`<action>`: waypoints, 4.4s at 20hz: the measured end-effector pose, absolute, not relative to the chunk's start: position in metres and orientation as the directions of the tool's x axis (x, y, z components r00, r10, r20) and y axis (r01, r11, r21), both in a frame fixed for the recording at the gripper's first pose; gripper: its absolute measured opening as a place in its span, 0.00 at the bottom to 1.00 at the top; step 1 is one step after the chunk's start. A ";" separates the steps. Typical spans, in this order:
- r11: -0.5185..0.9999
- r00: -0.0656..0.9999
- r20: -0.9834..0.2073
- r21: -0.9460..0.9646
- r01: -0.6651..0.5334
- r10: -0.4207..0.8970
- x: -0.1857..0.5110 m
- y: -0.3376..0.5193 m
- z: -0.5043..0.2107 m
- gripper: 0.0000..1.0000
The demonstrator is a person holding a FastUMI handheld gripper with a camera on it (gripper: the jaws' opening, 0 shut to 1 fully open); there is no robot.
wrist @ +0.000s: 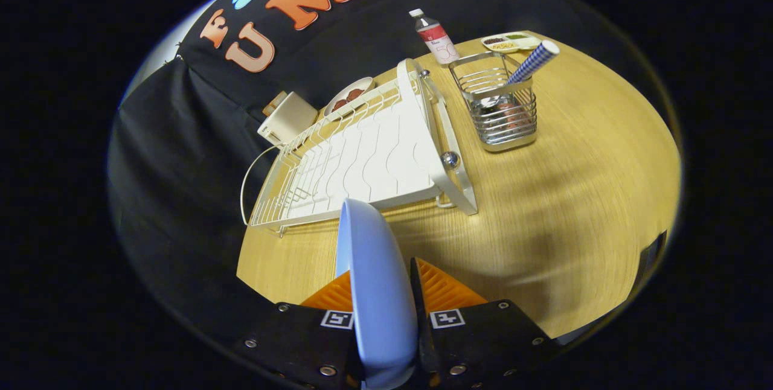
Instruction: Take the plate from the dish rack, then take the spoon from the basket and place it into the plate.
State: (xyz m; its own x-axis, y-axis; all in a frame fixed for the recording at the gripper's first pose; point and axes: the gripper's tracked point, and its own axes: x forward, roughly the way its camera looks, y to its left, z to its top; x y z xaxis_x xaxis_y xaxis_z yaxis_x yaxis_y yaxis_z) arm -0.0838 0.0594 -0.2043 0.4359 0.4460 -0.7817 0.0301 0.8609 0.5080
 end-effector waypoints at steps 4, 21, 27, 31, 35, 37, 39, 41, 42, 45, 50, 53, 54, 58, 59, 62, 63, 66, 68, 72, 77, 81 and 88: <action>0.848 0.411 -0.785 0.528 0.050 0.464 -0.088 0.067 -0.220 0.34; 0.968 0.721 -0.671 0.250 0.002 0.172 -0.027 -0.006 -0.182 0.83; 0.989 0.814 -0.580 0.141 0.053 0.039 -0.002 -0.054 -0.149 0.87; 0.990 0.854 -0.518 0.086 0.115 -0.054 0.020 -0.080 -0.139 0.85; 0.984 0.875 -0.470 0.065 0.167 -0.117 0.038 -0.098 -0.134 0.76; 0.982 0.882 -0.450 0.056 0.181 -0.137 0.048 -0.103 -0.134 0.69; 0.982 0.879 -0.460 0.071 0.173 -0.121 0.050 -0.098 -0.137 0.54; 0.983 0.877 -0.468 0.087 0.164 -0.105 0.054 -0.092 -0.143 0.40; 0.982 0.875 -0.473 0.089 0.164 -0.103 0.055 -0.090 -0.145 0.31; 0.981 0.898 -0.437 0.144 0.130 -0.055 0.060 -0.076 -0.137 0.17; 0.977 0.919 -0.393 0.180 0.118 -0.039 0.060 -0.072 -0.114 0.08; 0.981 0.934 -0.355 0.165 0.104 -0.040 0.056 -0.076 -0.084 0.09; 0.982 0.939 -0.341 0.163 0.099 -0.038 0.052 -0.076 -0.073 0.09; 0.986 0.955 -0.294 0.165 0.020 0.030 0.025 -0.060 -0.033 0.09; 0.986 0.959 -0.279 0.165 -0.003 0.050 0.018 -0.054 -0.026 0.09; 0.983 0.959 -0.257 0.165 -0.079 0.120 -0.002 -0.034 -0.010 0.09; 0.979 0.955 -0.253 0.168 -0.115 0.155 -0.010 -0.025 -0.007 0.09; 0.962 0.937 -0.249 0.182 -0.202 0.244 -0.025 0.000 -0.005 0.09; 0.940 0.918 -0.232 0.192 -0.283 0.323 -0.036 0.019 -0.006 0.09; 0.902 0.870 -0.256 0.219 -0.372 0.421 -0.058 0.046 -0.030 0.08; 0.867 0.822 -0.282 0.219 -0.447 0.495 -0.081 0.069 -0.060 0.09; 0.827 0.791 -0.251 0.247 -0.506 0.559 -0.098 0.081 -0.060 0.09; 0.807 0.751 -0.296 0.243 -0.538 0.590 -0.106 0.090 -0.094 0.09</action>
State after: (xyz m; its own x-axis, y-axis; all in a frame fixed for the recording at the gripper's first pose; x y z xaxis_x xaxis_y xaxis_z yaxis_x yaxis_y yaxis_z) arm -0.1059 0.0896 -0.0943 0.7513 0.5899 -0.2961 -0.5378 0.8072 0.2434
